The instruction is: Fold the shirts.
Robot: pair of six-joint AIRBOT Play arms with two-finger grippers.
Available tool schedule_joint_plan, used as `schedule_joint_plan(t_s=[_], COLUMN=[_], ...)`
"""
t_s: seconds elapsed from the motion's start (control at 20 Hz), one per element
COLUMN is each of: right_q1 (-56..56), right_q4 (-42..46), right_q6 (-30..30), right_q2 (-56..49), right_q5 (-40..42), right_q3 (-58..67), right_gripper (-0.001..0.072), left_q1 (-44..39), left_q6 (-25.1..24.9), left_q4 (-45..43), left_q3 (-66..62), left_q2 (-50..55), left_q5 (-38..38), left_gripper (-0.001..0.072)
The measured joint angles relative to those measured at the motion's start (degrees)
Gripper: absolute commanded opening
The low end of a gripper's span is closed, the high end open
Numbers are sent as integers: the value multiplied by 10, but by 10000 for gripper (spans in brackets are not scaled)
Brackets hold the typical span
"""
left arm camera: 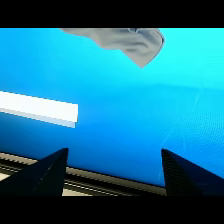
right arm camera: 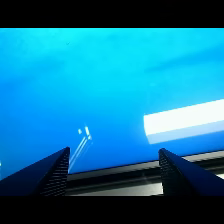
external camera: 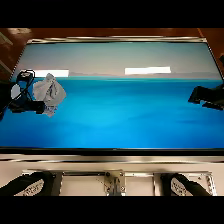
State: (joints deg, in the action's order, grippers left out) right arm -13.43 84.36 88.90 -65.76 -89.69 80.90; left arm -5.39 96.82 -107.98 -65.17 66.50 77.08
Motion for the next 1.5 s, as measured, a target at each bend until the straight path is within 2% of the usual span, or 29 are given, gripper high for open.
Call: schedule_joint_plan(t_s=[0.75, 1.1, 1.5], right_q1=[0, 0, 1], right_q4=[0, -2, -68], right_q6=[0, 0, 1], right_q2=[0, 0, 0], right_q5=[0, 46, 47], right_q3=[0, 0, 0], right_gripper=[677, 677, 676], left_q1=[0, 0, 0], left_q6=[0, 0, 0], left_q4=[0, 1, 19], left_q3=[0, 0, 0], left_q2=[0, 1, 8], left_q5=[0, -2, -7], left_gripper=[699, 699, 699])
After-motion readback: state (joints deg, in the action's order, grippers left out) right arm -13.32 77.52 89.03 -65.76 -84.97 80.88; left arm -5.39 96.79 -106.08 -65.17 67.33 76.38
